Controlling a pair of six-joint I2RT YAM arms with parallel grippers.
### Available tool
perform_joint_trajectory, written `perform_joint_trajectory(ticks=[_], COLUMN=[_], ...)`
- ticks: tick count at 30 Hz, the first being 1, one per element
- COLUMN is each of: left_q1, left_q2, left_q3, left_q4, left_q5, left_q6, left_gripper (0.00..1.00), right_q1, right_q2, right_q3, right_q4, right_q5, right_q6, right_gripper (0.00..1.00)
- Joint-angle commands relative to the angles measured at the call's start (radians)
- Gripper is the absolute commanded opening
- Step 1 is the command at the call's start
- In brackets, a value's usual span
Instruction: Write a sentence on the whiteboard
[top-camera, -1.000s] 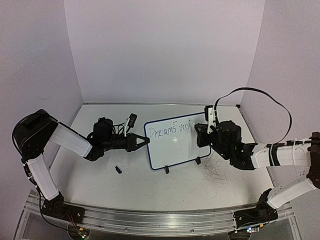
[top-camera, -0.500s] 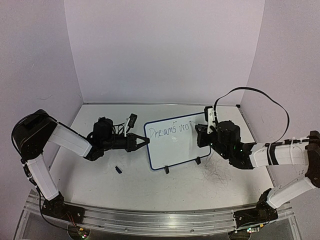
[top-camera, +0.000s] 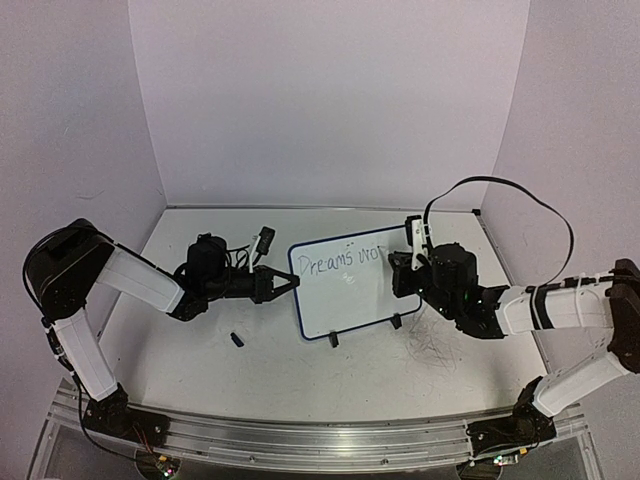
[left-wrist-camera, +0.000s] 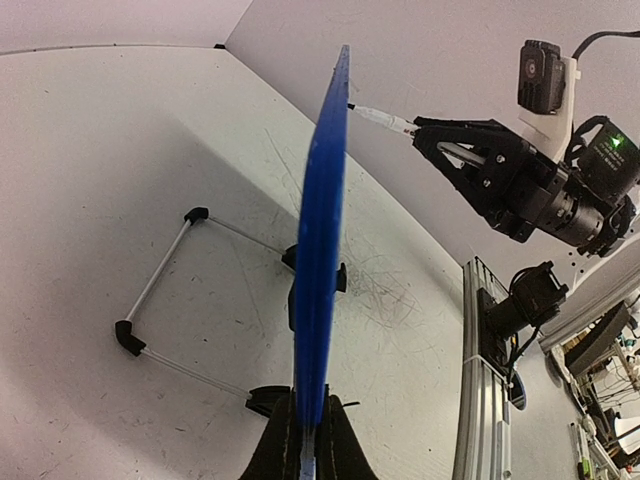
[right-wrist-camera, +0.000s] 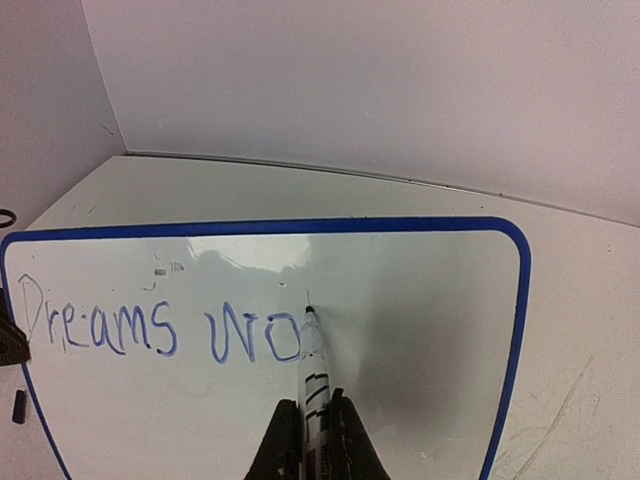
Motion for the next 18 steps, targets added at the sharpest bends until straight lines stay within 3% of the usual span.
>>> perform_joint_trajectory(ticks=[1,18], left_q1=[-0.012,-0.012], left_q2=[-0.023,-0.025], left_q3=[0.027,0.030], left_q4=[-0.022,-0.026], left_q5=[0.013,0.012], left_q6=[0.019,0.021], left_gripper=[0.00,0.00], right_q1=[-0.001,-0.001], right_q2=[0.009,-0.023], right_q3=[0.021,-0.015], right_q4=[0.010,-0.065], right_q5=[0.023,0.019], right_q6=[-0.002,0.028], right_gripper=[0.00,0.00])
